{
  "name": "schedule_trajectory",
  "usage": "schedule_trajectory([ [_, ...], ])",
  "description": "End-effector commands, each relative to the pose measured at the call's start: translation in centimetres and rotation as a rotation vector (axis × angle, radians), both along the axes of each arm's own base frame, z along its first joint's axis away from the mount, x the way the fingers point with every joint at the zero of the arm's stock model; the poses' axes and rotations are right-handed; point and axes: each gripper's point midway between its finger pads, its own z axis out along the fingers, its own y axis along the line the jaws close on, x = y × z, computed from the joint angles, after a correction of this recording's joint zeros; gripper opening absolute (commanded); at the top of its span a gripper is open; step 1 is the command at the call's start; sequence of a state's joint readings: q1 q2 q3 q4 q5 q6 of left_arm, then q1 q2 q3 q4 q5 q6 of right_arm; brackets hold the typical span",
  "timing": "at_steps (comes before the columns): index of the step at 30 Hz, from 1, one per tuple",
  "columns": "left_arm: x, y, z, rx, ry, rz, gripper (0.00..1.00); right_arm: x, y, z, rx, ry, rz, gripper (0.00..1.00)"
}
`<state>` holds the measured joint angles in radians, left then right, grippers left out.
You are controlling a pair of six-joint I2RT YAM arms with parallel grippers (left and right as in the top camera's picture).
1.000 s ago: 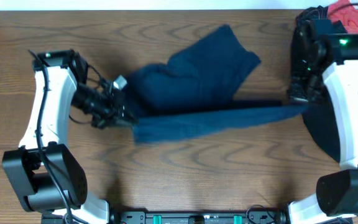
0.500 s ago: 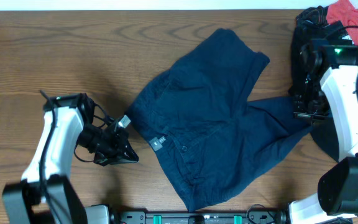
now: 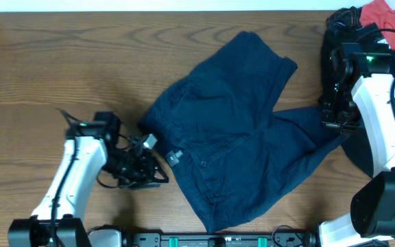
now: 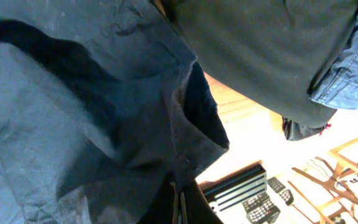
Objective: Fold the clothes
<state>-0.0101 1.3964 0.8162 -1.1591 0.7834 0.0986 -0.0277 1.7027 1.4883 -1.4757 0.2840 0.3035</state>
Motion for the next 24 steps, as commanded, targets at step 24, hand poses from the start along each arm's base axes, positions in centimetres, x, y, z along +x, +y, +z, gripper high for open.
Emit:
schedule_trajectory([
  [24, 12.0, 1.8, -11.8, 0.289, -0.135, 0.297, 0.12, 1.0, 0.8, -0.4, 0.045, -0.039, 0.004, 0.01],
])
